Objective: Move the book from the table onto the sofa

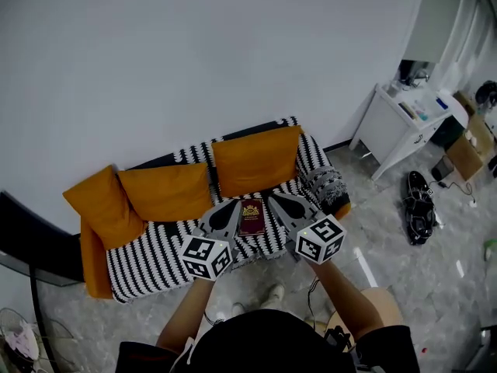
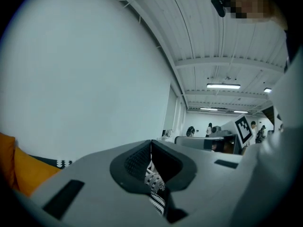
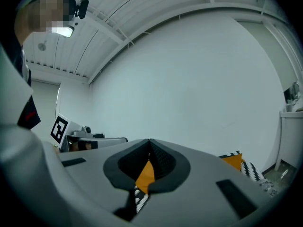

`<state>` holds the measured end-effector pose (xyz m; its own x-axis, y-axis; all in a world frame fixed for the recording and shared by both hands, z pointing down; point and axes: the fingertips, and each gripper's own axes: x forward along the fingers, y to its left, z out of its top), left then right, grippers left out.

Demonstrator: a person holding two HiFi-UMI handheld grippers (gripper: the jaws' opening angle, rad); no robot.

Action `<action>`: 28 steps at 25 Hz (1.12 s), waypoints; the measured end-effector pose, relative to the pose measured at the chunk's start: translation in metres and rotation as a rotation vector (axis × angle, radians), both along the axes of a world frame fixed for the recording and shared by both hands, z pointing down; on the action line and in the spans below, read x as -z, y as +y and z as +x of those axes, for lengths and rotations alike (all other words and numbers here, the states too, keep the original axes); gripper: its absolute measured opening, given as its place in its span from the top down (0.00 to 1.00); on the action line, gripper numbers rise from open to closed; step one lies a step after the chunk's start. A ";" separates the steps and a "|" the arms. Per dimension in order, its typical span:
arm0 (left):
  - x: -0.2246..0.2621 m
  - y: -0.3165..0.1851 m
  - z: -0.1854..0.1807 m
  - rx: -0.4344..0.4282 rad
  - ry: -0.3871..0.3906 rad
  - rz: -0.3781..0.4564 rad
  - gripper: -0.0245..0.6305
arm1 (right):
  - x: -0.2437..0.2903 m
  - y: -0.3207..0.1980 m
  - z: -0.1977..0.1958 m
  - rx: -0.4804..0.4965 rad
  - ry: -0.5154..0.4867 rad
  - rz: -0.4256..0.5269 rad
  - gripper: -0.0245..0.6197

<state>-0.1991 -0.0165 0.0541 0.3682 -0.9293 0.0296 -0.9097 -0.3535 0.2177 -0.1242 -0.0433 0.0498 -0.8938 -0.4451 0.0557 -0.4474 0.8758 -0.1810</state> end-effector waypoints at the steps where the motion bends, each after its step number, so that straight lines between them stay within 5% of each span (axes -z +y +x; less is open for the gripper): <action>1: 0.002 0.007 -0.004 -0.003 0.004 0.004 0.94 | 0.002 0.007 -0.003 -0.004 0.001 0.004 0.94; 13: 0.008 0.068 -0.034 -0.028 0.024 0.023 0.94 | 0.009 0.081 -0.037 -0.029 0.029 0.053 0.94; 28: 0.020 0.074 -0.029 -0.050 0.030 0.054 0.94 | 0.027 0.094 -0.033 -0.055 0.012 0.099 0.94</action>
<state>-0.2284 0.0575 0.0340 0.4143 -0.9096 -0.0317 -0.8839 -0.4104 0.2243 -0.1572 0.0512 0.0233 -0.8673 -0.4974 0.0198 -0.4970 0.8631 -0.0894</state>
